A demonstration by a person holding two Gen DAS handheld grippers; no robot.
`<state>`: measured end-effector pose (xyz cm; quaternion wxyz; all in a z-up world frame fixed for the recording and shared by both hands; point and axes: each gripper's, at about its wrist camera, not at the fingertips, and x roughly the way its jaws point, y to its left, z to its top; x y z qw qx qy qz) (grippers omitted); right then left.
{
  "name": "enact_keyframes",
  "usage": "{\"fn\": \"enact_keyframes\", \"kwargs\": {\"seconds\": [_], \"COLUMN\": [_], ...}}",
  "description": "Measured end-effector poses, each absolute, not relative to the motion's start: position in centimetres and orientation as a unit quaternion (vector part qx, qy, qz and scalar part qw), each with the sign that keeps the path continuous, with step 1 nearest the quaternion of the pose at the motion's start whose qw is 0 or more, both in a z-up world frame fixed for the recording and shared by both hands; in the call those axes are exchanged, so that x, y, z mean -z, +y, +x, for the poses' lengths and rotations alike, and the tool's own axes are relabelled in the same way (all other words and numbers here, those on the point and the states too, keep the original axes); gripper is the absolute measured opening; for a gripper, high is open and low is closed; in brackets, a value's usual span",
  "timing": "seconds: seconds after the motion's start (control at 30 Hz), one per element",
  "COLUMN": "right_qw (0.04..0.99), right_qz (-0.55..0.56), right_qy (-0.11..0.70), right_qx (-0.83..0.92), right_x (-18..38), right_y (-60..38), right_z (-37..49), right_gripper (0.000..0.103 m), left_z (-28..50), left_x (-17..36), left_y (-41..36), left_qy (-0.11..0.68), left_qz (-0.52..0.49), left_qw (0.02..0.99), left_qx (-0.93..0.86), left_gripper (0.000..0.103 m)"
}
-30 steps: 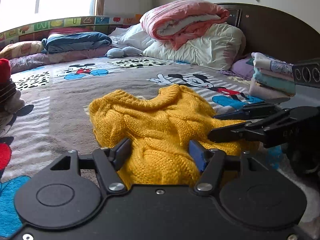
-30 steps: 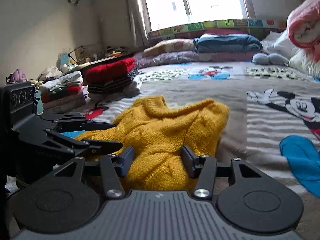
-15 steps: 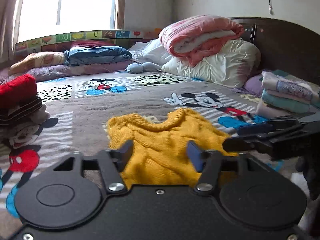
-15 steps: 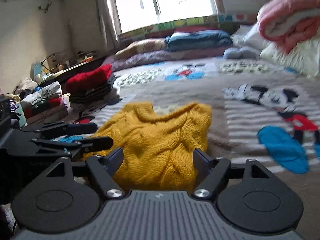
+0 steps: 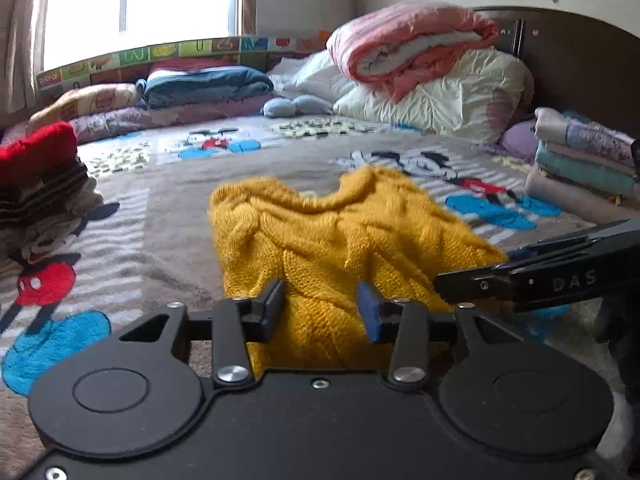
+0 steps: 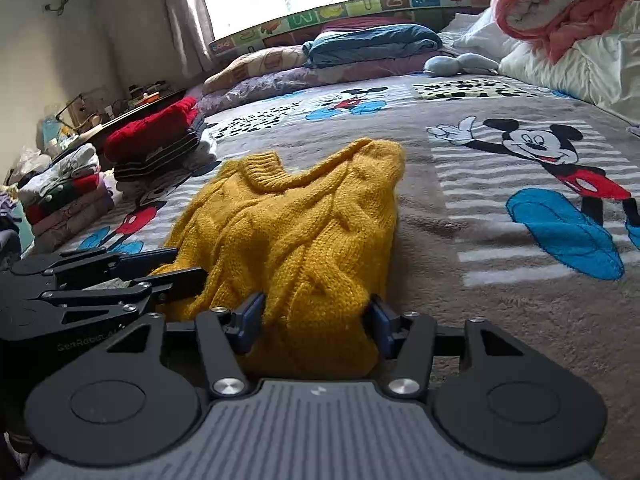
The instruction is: Fold clothes
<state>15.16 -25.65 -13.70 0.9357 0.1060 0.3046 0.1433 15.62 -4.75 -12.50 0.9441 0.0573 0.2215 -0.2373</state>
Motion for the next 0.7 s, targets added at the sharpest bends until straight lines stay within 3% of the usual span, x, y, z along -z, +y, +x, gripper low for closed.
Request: {"fn": "enact_keyframes", "kwargs": {"seconds": [0.13, 0.3, 0.7], "right_qw": [0.940, 0.943, 0.944], "right_qz": [0.097, 0.091, 0.087], "right_qy": [0.297, 0.297, 0.299], "right_qx": [-0.134, -0.120, -0.107], "right_x": [12.8, 12.3, 11.7], "right_y": [-25.5, -25.4, -25.2], "right_z": [14.5, 13.8, 12.2], "right_gripper": [0.058, 0.060, 0.066], "left_z": [14.5, 13.4, 12.0], "left_x": [12.0, 11.2, 10.4], "left_y": [-4.9, -4.6, -3.8], "left_qy": [0.216, 0.214, 0.248], "left_qz": [0.050, 0.029, -0.011], "left_qw": [0.947, 0.953, 0.949], "left_qx": [0.231, 0.211, 0.195], "left_gripper": [0.051, 0.075, 0.083]}}
